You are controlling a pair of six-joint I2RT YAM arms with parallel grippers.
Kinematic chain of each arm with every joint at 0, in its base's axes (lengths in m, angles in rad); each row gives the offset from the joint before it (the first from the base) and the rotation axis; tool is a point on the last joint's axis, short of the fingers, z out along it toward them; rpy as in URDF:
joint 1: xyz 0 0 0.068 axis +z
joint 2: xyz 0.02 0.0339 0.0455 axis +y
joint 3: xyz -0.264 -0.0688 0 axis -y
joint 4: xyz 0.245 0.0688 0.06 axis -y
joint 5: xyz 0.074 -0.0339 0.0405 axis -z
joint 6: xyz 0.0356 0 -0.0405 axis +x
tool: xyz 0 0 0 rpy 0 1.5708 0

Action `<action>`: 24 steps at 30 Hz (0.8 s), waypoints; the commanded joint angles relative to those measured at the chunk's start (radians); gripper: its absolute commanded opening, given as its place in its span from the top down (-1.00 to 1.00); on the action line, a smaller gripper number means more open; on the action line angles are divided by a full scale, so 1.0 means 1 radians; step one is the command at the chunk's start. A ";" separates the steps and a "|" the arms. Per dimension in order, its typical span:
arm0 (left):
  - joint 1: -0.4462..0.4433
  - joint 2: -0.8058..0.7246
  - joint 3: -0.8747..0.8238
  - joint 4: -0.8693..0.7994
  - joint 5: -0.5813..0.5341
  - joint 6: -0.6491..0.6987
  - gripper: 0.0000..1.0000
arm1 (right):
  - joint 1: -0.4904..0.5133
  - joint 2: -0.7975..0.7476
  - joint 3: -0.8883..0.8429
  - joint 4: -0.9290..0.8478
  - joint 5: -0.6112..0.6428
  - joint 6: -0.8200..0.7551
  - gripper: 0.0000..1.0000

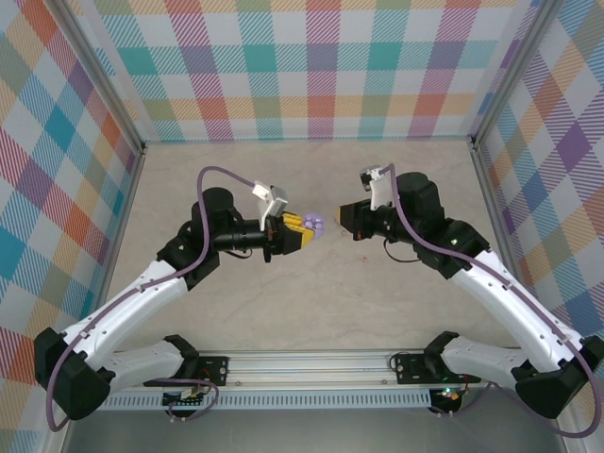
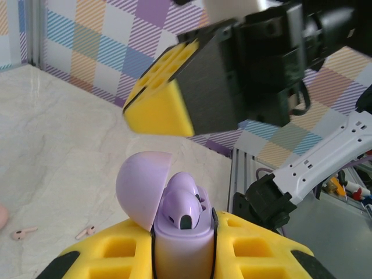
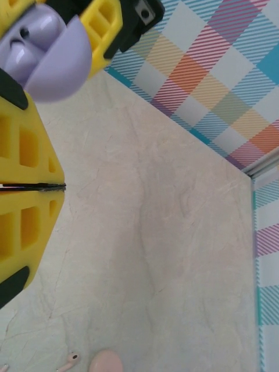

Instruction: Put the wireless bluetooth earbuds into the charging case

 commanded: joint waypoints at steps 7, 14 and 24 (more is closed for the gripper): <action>-0.019 -0.033 0.038 0.074 0.085 -0.013 0.77 | -0.035 0.047 -0.035 0.127 -0.260 0.018 0.85; -0.022 -0.013 0.035 0.066 0.081 -0.013 0.78 | -0.035 0.047 -0.051 0.209 -0.378 0.022 0.85; -0.022 0.023 0.038 0.044 0.038 -0.021 0.78 | -0.035 -0.019 -0.096 0.274 -0.406 0.021 0.84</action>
